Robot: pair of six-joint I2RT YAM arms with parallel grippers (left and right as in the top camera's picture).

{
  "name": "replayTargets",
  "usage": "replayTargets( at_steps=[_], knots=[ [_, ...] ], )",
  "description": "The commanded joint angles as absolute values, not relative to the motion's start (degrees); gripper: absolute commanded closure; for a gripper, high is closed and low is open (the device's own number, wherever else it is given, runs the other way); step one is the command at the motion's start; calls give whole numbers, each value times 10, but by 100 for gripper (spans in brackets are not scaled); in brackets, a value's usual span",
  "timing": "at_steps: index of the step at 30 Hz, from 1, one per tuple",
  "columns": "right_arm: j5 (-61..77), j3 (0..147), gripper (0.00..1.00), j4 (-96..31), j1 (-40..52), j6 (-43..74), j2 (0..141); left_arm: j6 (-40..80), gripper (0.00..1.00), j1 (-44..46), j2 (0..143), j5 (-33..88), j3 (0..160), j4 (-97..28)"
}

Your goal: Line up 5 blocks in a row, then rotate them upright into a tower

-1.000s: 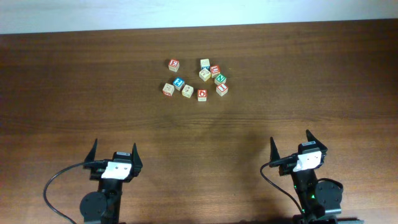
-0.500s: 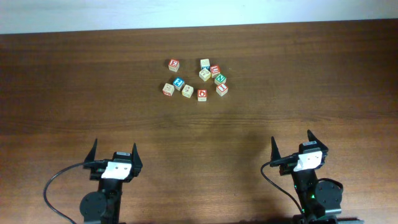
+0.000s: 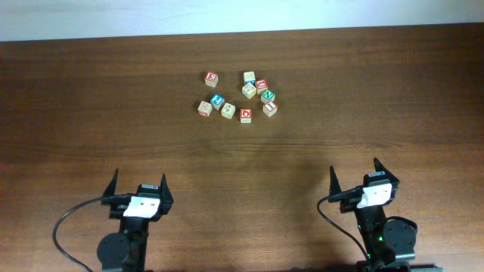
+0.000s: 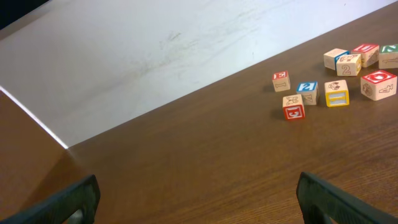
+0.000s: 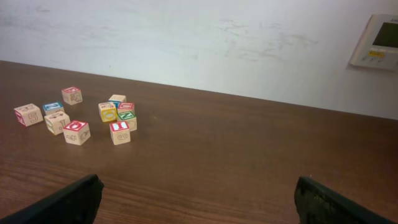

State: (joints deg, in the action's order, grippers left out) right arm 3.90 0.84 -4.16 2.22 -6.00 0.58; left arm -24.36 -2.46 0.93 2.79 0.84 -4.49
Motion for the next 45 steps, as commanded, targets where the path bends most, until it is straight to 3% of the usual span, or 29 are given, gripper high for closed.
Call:
replayTargets(
  at_steps=[1, 17, 25, 30, 38, 45],
  knots=[
    [30, 3, 2, -35, 18, -57, 2, -249, 1, -28, 3, 68, 5, -41],
    [54, 82, 2, 8, 18, -56, 21, -250, 1, -28, 56, 122, 65, -47],
    [102, 225, 2, -23, 18, -56, 202, -250, 1, -28, 254, 129, 220, -96],
    [122, 394, 2, -146, 18, -56, 373, -250, 1, -28, 458, 160, 399, -198],
    [222, 749, 2, -438, 18, -105, 701, -250, 1, -28, 811, 242, 812, -516],
    [296, 966, 2, -608, 18, -105, 941, -250, 1, -28, 1008, 312, 1036, -723]
  ],
)
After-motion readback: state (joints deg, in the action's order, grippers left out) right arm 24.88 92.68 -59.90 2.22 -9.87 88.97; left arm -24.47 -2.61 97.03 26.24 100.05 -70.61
